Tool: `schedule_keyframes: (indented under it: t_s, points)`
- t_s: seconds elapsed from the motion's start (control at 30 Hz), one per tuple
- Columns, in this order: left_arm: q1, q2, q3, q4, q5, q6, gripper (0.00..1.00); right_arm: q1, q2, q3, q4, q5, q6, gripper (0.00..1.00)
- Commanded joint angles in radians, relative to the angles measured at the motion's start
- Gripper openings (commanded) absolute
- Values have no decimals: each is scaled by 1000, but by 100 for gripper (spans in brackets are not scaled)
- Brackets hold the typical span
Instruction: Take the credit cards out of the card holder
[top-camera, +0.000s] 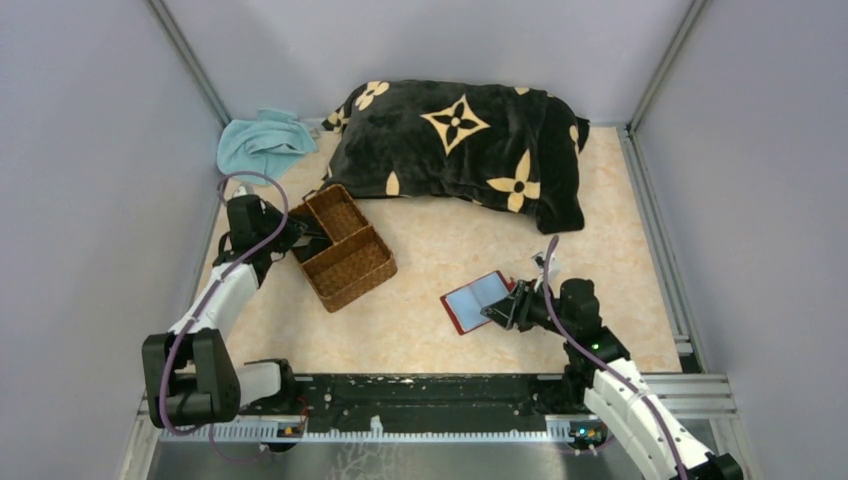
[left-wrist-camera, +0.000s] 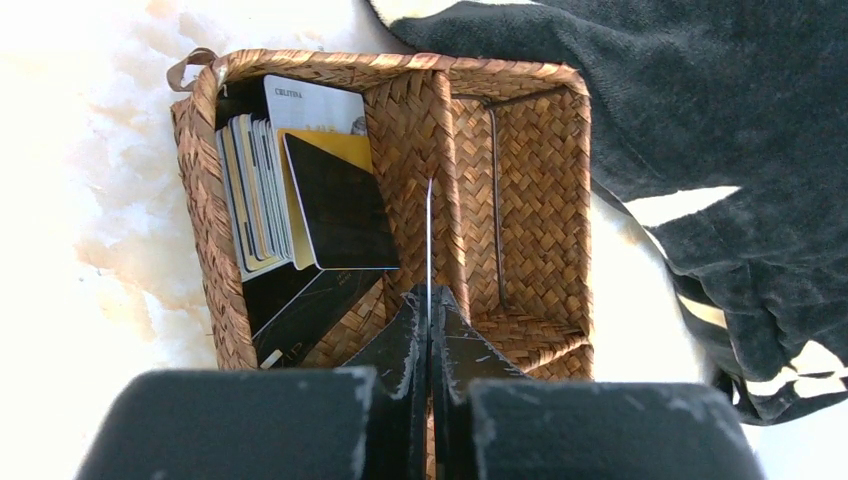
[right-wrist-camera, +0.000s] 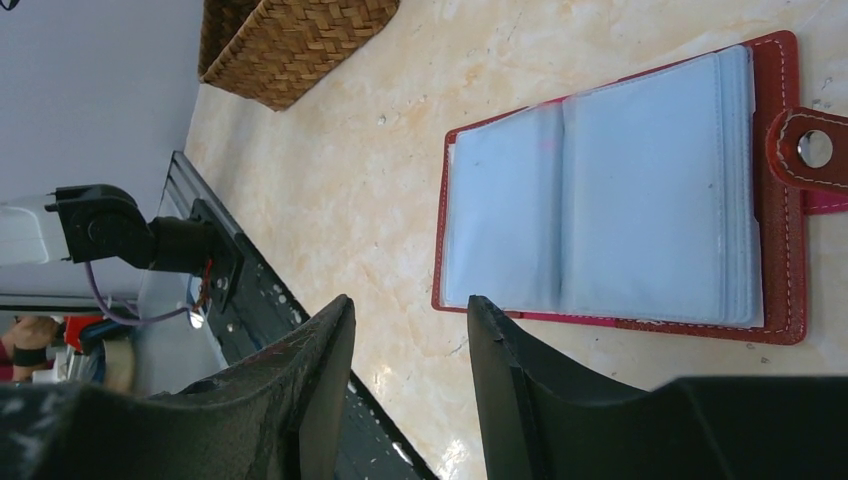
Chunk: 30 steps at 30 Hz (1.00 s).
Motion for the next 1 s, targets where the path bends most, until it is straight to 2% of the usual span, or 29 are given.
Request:
schedule_keyframes:
  t_s: [0.0,0.33,0.67,0.97]
  points:
    - [14,33,-2,19,-34,-31,0,6,21,3,75,2,-12,46]
    - [24,85,42,-119,-144,-43,0,6,37,-8,91,7,-10,45]
    - [24,67,27,6,-21,-39,0,7,35,-17,100,4,-9,45]
    - [24,162,96,57,-34,-44,6,6,29,-27,89,3,-13,45]
